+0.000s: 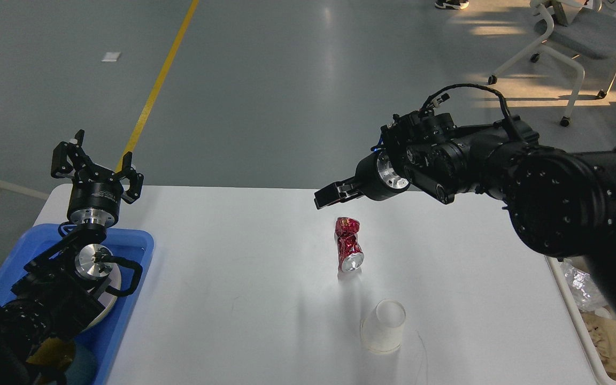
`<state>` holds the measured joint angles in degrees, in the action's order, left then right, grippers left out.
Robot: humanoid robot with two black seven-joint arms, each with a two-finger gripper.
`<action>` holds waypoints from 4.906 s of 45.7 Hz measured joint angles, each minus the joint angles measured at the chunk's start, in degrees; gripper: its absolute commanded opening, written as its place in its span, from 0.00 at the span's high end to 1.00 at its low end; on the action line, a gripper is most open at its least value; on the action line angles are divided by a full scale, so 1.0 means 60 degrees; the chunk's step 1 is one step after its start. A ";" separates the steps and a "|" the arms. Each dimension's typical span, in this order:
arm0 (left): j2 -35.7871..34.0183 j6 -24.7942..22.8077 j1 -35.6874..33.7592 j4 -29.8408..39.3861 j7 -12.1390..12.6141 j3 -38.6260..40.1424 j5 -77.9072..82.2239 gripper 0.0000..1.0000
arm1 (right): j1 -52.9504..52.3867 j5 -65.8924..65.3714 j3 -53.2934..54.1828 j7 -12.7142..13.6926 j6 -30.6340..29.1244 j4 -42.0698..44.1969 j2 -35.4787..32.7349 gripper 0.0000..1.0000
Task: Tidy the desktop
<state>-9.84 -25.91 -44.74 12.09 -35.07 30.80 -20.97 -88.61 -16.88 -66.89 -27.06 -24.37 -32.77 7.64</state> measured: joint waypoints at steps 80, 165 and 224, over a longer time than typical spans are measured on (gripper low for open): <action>0.0000 -0.0001 0.0000 0.0002 0.0000 -0.0002 0.0003 0.04 | 0.5196 0.1462 0.2308 0.0000 0.3362 0.2388 0.0085 0.00; 0.0000 -0.0003 0.0000 0.0005 0.0000 0.0006 0.0001 0.03 | 0.5266 0.0381 0.1364 0.0219 0.3213 0.2401 0.0425 0.00; 0.0000 -0.0003 0.0000 0.0000 0.0000 -0.0001 -0.0003 0.04 | 0.5402 0.0398 0.1368 0.0571 0.3121 0.2300 0.0434 0.00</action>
<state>-9.84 -25.93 -44.74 12.09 -35.07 30.80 -20.99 -56.19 -14.49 -58.68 -23.64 -5.64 -18.97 10.25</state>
